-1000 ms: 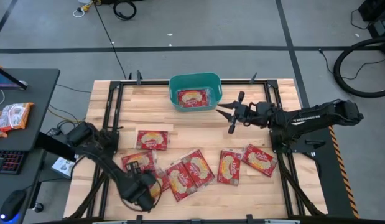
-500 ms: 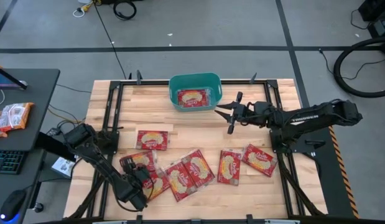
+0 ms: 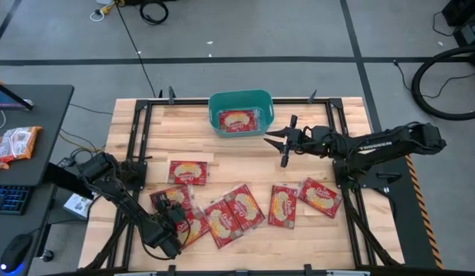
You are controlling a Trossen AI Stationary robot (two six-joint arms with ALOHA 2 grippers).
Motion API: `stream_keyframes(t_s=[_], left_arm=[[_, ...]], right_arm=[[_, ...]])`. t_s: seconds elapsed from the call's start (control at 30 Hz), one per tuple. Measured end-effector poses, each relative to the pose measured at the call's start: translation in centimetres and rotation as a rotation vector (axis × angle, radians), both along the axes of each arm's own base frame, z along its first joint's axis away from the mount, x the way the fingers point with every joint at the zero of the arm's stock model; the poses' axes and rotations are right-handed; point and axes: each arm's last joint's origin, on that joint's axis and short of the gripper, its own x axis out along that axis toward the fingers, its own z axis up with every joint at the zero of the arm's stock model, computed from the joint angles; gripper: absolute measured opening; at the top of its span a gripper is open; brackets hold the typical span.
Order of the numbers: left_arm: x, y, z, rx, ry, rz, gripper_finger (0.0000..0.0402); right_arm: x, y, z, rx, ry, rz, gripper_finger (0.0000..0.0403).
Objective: Sort popcorn bags into baskets
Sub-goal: Put the red popcorn bag into the bin
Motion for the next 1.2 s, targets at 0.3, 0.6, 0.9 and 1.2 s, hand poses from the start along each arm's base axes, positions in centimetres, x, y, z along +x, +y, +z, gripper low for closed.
stream_keyframes(t_s=[0.3,0.6,0.9,1.2], left_arm=[[0.1,-0.2,-0.1,-0.03,-0.008,0.003,0.0198],[0.3,-0.5,-0.2,-0.068,-0.04,0.053,0.0059],[0.4,0.0,2.2,-0.105,-0.059,0.072,0.0005],[1.0,2.0,7.9,-0.188,-0.12,0.07,0.0002]], right_arm=[[0.1,0.4,0.0,-0.02,0.0,0.019,0.0106],[0.1,0.4,0.1,-0.029,-0.003,0.019,0.0106],[0.1,0.4,0.3,-0.035,-0.022,0.019,0.0106],[0.2,0.7,0.1,-0.017,-0.014,0.032,0.0106]])
